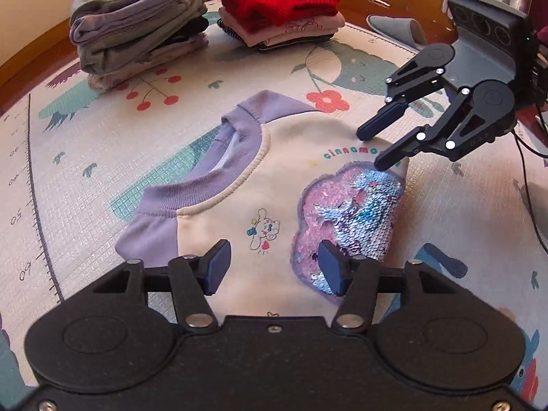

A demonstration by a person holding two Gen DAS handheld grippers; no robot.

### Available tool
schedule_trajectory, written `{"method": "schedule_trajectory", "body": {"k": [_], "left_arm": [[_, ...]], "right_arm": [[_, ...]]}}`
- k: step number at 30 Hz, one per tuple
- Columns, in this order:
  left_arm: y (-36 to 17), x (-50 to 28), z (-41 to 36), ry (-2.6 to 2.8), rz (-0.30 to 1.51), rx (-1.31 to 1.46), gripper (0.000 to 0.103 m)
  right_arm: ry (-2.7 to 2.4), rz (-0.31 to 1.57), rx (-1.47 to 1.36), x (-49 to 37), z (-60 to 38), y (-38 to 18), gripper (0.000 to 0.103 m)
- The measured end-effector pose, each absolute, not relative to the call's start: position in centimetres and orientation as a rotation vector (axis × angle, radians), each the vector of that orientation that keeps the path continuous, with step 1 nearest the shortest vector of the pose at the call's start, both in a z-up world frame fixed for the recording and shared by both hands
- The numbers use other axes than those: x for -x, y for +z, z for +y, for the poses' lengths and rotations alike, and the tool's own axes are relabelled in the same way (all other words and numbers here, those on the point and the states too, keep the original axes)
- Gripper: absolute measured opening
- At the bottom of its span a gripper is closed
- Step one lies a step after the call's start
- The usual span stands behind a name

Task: Fold clothes
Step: 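Move both tools to the sides of the folded sweatshirt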

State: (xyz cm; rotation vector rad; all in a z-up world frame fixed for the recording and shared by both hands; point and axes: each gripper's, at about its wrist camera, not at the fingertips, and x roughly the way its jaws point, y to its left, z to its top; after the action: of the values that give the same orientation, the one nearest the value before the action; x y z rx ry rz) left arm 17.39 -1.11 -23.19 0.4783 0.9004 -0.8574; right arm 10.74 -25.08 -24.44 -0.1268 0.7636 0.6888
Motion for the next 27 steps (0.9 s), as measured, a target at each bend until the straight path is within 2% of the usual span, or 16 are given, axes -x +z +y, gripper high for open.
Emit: {"method": "schedule_trajectory", "body": {"k": [3,7,10,17,21,27], "left_arm": [[-24.5,-18.3,-0.5,-0.822,0.952,-0.428,0.057],[-22.0,-18.2,-0.2,-0.782,0.941,-0.366,0.057],[-21.1,-18.9,1.8,-0.647,0.997,-0.159,0.057],[-22.7,-18.4,5.9,-0.365,1.023,0.291,0.057],[-24.2,-17.7,6.7,-0.286,1.006,0.489,0.057],[-26.2,-18.9,7.3,-0.247,0.985,0.632,0.055]], "right_arm": [[0.688,0.801,0.155,-9.8,-25.1,-25.6,0.036],[0.649,0.838,0.040,-10.0,-26.2,-25.7,0.036],[0.619,0.820,-0.032,-9.8,-26.9,-24.7,0.037],[0.457,0.912,-0.511,-13.2,-30.3,-26.1,0.047],[0.424,0.937,-0.579,-14.8,-30.4,-27.4,0.048],[0.434,0.936,-0.536,-16.8,-30.2,-28.3,0.050]]}}
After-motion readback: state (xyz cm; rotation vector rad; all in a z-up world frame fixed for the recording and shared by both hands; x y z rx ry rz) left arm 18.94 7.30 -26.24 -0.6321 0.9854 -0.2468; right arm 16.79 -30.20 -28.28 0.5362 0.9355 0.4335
